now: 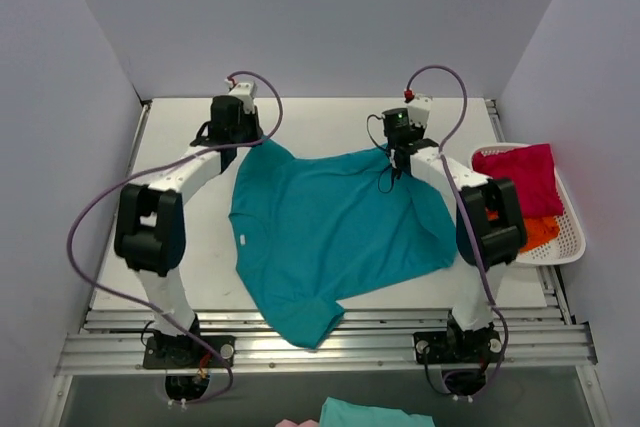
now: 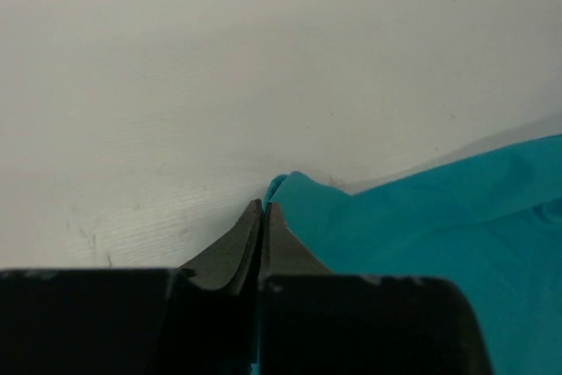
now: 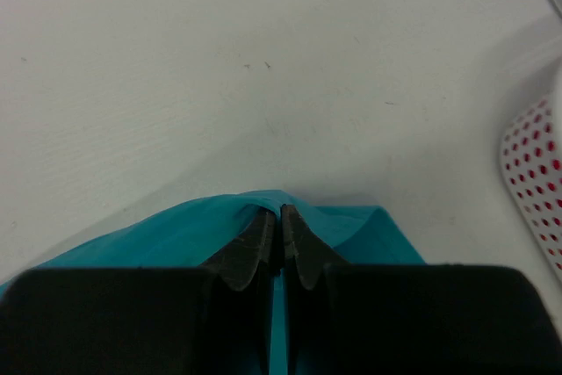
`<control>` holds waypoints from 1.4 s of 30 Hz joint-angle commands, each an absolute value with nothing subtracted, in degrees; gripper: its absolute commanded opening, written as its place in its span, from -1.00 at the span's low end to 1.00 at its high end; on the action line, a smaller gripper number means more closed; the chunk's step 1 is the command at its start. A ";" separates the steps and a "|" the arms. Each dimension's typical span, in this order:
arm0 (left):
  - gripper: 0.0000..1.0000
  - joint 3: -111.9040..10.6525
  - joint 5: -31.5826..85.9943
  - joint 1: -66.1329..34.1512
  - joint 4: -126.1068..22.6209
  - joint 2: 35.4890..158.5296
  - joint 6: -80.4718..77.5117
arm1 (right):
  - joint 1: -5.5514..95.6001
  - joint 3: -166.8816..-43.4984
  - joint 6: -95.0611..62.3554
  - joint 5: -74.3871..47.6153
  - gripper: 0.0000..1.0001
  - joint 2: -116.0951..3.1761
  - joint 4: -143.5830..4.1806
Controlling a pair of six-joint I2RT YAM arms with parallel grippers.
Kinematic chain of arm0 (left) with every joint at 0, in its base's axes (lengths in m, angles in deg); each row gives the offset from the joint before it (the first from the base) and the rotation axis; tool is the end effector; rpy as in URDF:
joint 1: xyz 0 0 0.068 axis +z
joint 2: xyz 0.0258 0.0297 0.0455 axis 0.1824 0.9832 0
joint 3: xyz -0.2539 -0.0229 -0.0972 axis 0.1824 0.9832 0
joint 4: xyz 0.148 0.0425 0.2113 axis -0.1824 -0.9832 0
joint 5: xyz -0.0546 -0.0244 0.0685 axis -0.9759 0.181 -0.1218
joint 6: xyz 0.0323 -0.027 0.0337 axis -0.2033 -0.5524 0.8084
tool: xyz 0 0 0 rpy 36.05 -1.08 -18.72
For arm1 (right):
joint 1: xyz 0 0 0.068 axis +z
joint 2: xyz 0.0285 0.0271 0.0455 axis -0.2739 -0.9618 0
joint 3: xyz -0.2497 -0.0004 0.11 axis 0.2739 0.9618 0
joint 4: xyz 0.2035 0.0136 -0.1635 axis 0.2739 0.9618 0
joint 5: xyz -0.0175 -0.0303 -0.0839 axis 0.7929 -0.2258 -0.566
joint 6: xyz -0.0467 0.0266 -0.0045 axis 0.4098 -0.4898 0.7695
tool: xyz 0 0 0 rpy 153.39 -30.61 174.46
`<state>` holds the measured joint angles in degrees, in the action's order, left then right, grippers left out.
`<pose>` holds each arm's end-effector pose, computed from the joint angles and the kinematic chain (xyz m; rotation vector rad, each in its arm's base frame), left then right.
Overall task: Fold and stack the t-shirts
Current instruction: Flatten the tshirt out
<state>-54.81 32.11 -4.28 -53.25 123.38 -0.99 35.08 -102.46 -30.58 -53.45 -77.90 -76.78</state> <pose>0.4058 -0.1094 0.2749 0.1031 2.0177 -0.3469 0.3987 0.1185 0.2614 0.3904 1.8695 -0.0862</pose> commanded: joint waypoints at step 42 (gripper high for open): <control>0.88 -88.52 49.89 0.06 -57.71 138.18 1.05 | 28.64 -126.02 -33.44 -58.22 0.99 -90.09 -73.63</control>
<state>-94.00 51.04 1.43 -63.93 150.74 4.21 26.47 -132.40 -32.28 -57.45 -100.26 -69.72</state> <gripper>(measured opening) 0.940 0.995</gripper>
